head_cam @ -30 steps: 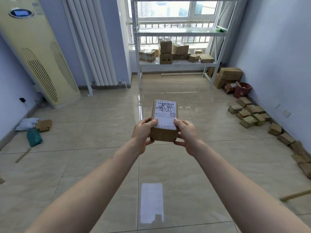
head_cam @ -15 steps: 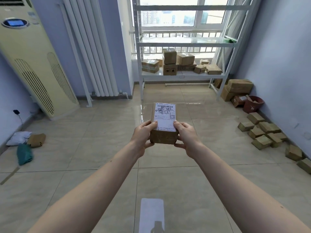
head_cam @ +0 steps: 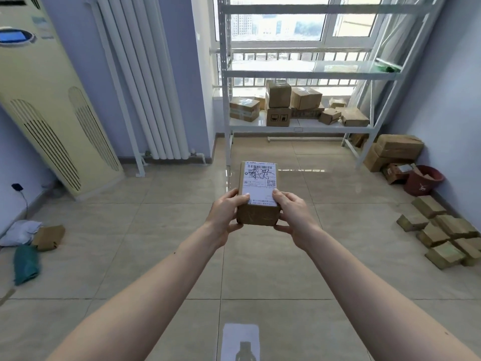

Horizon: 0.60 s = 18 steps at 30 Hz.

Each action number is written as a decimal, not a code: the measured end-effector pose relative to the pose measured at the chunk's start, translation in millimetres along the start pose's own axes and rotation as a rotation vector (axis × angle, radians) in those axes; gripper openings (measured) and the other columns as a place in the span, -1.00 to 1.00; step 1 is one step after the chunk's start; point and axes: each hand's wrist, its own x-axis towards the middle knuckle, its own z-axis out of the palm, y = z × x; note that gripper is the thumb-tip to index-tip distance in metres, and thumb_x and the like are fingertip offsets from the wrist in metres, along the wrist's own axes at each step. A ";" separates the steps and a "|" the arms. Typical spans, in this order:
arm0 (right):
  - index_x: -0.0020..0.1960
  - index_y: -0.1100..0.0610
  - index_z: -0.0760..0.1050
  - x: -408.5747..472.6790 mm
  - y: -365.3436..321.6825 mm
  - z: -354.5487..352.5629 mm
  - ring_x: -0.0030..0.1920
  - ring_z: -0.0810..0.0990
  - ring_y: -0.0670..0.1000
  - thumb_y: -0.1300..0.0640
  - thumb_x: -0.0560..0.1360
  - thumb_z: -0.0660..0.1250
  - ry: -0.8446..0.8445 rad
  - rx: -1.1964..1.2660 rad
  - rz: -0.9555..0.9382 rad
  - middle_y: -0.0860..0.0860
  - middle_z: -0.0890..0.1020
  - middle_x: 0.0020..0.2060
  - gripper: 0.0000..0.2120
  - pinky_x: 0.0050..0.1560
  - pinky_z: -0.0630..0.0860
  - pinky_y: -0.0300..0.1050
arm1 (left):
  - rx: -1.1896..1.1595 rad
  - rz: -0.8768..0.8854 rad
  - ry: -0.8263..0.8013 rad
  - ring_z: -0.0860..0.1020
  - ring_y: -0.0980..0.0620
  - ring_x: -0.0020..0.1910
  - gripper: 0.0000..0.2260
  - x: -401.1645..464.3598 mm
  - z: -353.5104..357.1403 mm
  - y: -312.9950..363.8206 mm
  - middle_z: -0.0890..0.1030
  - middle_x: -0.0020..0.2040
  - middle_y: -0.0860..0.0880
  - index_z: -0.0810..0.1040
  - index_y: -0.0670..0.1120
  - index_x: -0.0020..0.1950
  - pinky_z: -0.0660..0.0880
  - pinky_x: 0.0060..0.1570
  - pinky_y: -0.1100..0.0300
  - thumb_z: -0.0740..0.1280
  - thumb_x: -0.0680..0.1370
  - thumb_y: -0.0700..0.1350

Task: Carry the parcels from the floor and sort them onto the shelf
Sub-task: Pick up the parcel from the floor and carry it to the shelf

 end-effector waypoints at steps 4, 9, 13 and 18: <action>0.27 0.06 0.53 60.3 -23.2 17.2 0.17 0.66 0.10 -0.08 0.57 0.31 0.012 0.015 -0.001 -0.01 0.68 0.07 -0.67 0.04 0.55 0.06 | 0.019 -0.001 -0.019 0.59 -0.02 0.00 -0.65 69.1 -8.8 27.8 0.68 0.06 0.04 0.55 0.07 0.32 0.48 -0.09 0.09 0.36 0.53 -0.05; 0.26 0.04 0.52 137.3 -48.8 27.5 0.16 0.66 0.08 -0.06 0.57 0.33 0.035 0.022 -0.001 -0.01 0.67 0.09 -0.68 0.03 0.54 0.05 | -0.001 -0.011 0.008 0.58 -0.11 0.21 -0.44 153.9 -8.7 52.0 0.58 0.31 -0.04 0.37 -0.01 0.48 0.50 -0.15 0.09 0.41 0.50 -0.03; 0.21 0.02 0.52 210.0 -70.2 31.1 0.10 0.65 0.06 -0.04 0.57 0.33 0.038 0.026 -0.015 -0.01 0.67 0.07 -0.74 0.00 0.52 0.02 | -0.005 0.000 -0.003 0.59 -0.11 0.21 -0.50 228.1 -2.0 74.2 0.60 0.28 -0.02 0.41 -0.02 0.43 0.53 -0.12 0.07 0.41 0.51 -0.04; 0.34 0.06 0.47 305.6 -104.2 29.4 0.12 0.65 0.04 -0.07 0.57 0.33 0.034 0.021 -0.040 0.01 0.66 0.15 -0.60 -0.09 0.53 -0.03 | -0.010 0.024 0.000 0.61 -0.07 0.15 -0.53 319.6 13.8 111.9 0.63 0.22 0.00 0.42 0.00 0.42 0.53 -0.09 0.07 0.40 0.52 -0.05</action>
